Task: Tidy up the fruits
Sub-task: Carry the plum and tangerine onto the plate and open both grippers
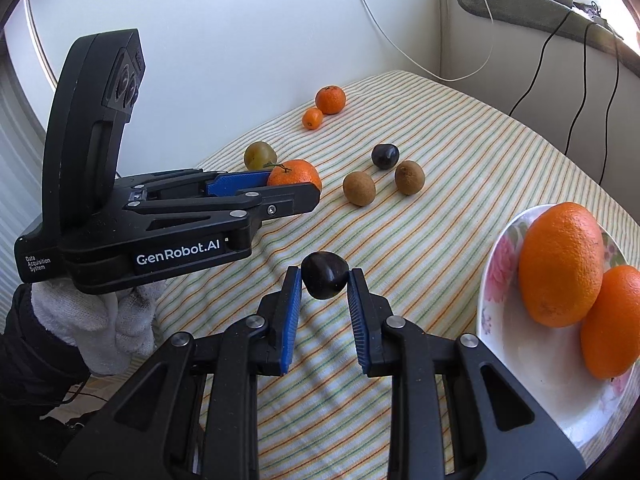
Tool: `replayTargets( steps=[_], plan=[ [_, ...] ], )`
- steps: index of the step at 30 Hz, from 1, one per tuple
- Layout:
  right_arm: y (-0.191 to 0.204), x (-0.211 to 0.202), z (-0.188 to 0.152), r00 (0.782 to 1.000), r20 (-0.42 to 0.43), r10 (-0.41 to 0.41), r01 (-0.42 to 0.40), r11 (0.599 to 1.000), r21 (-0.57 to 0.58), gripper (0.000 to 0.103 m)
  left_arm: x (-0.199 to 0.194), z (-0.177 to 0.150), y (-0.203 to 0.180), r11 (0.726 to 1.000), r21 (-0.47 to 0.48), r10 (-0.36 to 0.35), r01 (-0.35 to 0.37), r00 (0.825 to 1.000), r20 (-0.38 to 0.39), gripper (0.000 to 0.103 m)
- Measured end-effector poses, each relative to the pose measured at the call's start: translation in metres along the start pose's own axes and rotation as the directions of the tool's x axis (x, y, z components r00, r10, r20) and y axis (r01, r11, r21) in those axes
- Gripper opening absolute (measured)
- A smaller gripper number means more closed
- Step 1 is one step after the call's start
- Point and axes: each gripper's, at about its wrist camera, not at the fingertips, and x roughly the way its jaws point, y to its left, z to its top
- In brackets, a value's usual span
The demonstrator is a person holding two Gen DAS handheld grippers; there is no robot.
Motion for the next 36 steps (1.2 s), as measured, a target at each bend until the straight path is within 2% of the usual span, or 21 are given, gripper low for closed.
replayTargets(
  steps=[15,24,36],
  plan=[
    [-0.048,-0.069,-0.035,0.991,0.079,-0.107,0.097,0.987,0.126,0.025,0.002,-0.003,-0.056,0.991,0.071,-0.109,0.109,0.994,-0.016,0.036],
    [-0.079,-0.086,-0.053,0.982,0.088,-0.165,0.145,0.969,0.2,0.025,0.008,-0.006,-0.094,0.977,0.127,-0.17,0.174,0.984,-0.046,0.037],
    [-0.1,-0.095,-0.068,0.97,0.078,-0.231,0.208,0.951,0.227,0.025,0.024,-0.01,-0.134,0.957,0.187,-0.209,0.223,0.974,-0.088,0.037]
  ],
)
